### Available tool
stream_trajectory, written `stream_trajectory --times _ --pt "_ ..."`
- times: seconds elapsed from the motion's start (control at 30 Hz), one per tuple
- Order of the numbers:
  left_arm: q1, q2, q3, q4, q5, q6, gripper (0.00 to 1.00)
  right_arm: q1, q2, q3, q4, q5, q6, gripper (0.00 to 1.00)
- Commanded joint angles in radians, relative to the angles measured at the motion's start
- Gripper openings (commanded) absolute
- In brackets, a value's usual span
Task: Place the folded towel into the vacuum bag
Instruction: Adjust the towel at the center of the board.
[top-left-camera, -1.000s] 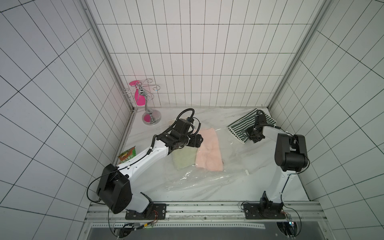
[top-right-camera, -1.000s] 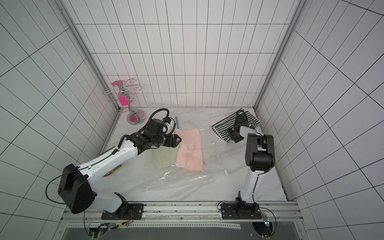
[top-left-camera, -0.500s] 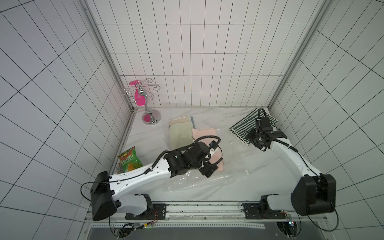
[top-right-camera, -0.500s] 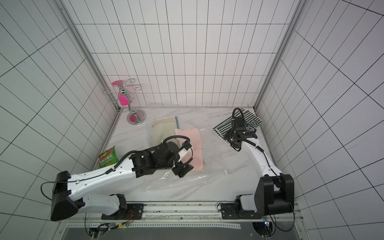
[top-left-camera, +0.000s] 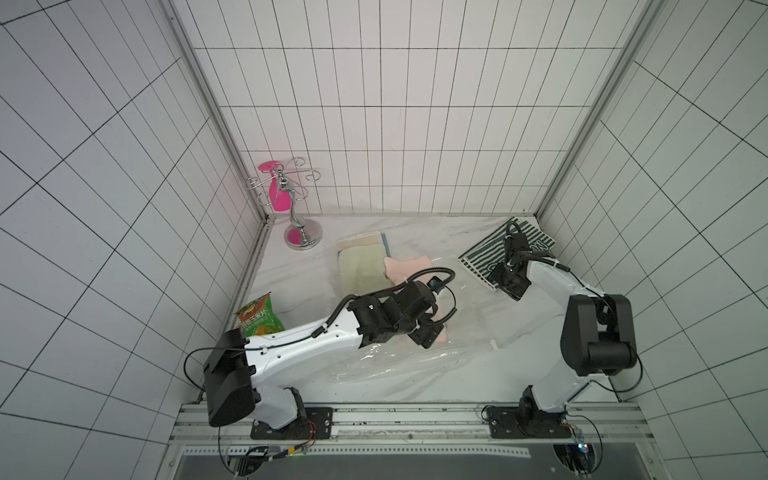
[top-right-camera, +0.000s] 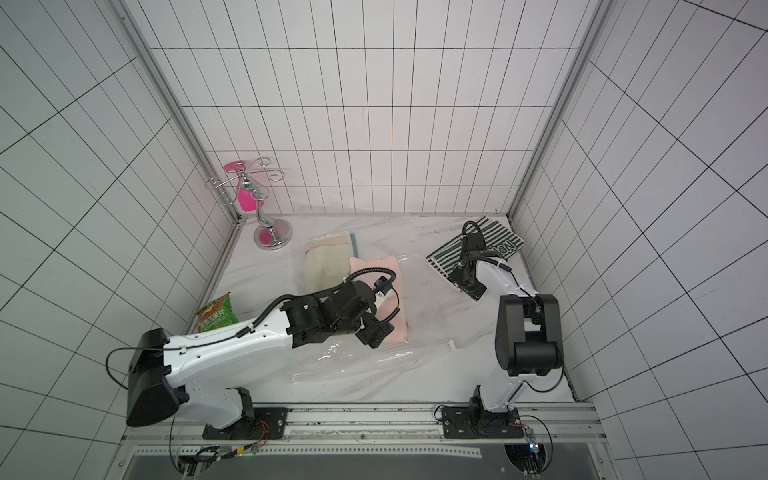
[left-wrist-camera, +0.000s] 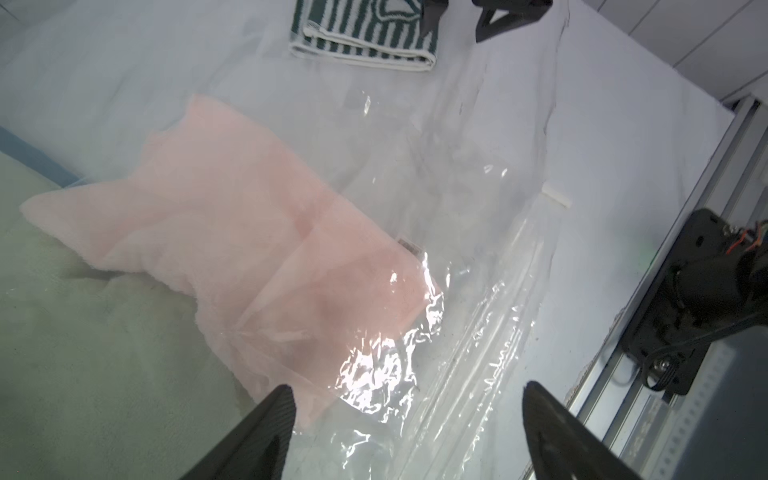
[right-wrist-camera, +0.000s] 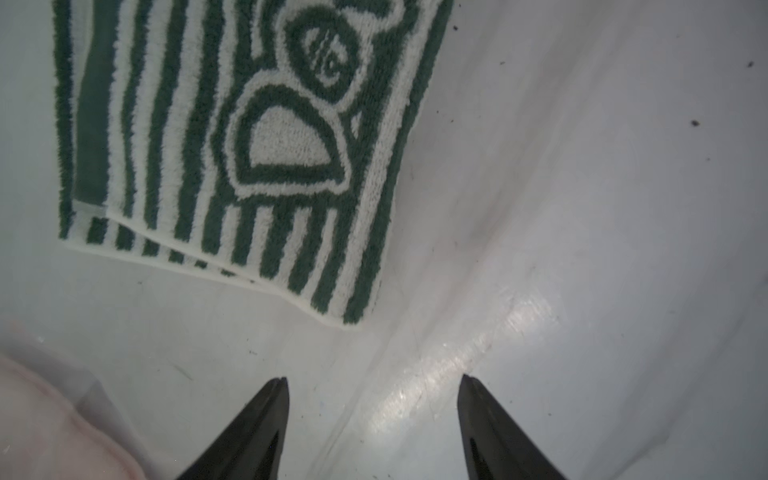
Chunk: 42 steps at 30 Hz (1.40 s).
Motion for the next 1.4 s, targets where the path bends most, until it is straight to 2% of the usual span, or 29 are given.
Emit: stream_trajectory --times 0.0,0.07,0.17,0.27,0.3,0.4,0.47,0.6,0.77,0.9,0.93,1.0,1.03,1.1,1.17,1.23,1.3,1.37 --pt "0.124 -0.029 0.009 0.034 0.114 -0.082 0.85 -0.027 0.1 0.113 -0.013 0.059 -0.006 0.68" --pt "0.192 -0.043 -0.003 0.057 0.155 -0.099 0.85 -0.027 0.173 0.163 -0.033 0.038 0.002 0.68" --pt "0.247 -0.064 -0.028 0.1 0.165 -0.111 0.85 -0.028 0.253 0.198 -0.036 0.009 0.027 0.66" --pt "0.269 -0.086 -0.039 0.121 0.168 -0.116 0.85 -0.028 0.301 0.206 -0.027 -0.03 0.049 0.57" --pt "0.276 -0.089 -0.041 0.124 0.171 -0.121 0.85 -0.029 0.311 0.206 -0.018 -0.047 0.049 0.51" --pt "0.295 -0.099 -0.047 0.132 0.182 -0.138 0.85 -0.037 0.329 0.21 0.004 -0.105 0.028 0.17" --pt "0.307 -0.098 -0.048 0.131 0.182 -0.149 0.85 -0.042 0.299 0.209 0.004 -0.125 0.003 0.02" --pt "0.325 -0.095 -0.03 0.131 0.174 -0.16 0.84 -0.044 0.14 0.159 -0.039 -0.062 -0.075 0.0" --pt "0.329 -0.073 0.007 0.158 0.192 -0.174 0.84 -0.088 -0.078 -0.023 -0.158 -0.033 -0.153 0.0" --pt "0.329 -0.039 0.03 0.191 0.227 -0.19 0.84 -0.1 -0.218 -0.173 -0.241 -0.011 -0.155 0.0" --pt "0.328 -0.028 0.038 0.194 0.235 -0.192 0.84 -0.11 -0.254 -0.209 -0.251 0.001 -0.144 0.08" --pt "0.328 -0.013 0.053 0.193 0.254 -0.188 0.84 -0.15 -0.303 -0.248 -0.268 0.001 -0.135 0.33" --pt "0.328 -0.009 0.059 0.192 0.261 -0.183 0.84 -0.176 -0.318 -0.242 -0.283 -0.001 -0.146 0.41" --pt "0.33 -0.009 0.061 0.191 0.265 -0.168 0.84 -0.202 -0.332 -0.185 -0.325 0.042 -0.167 0.52" --pt "0.332 -0.013 0.054 0.19 0.265 -0.154 0.84 -0.209 -0.322 -0.1 -0.331 0.087 -0.183 0.81" --pt "0.335 -0.01 0.047 0.191 0.27 -0.142 0.84 -0.222 -0.262 -0.02 -0.3 0.094 -0.2 0.99" --pt "0.339 -0.003 0.044 0.19 0.281 -0.135 0.84 -0.273 -0.149 0.06 -0.266 0.049 -0.196 1.0" --pt "0.345 -0.002 0.039 0.191 0.29 -0.127 0.84 -0.336 -0.04 0.114 -0.192 -0.052 -0.162 0.97"
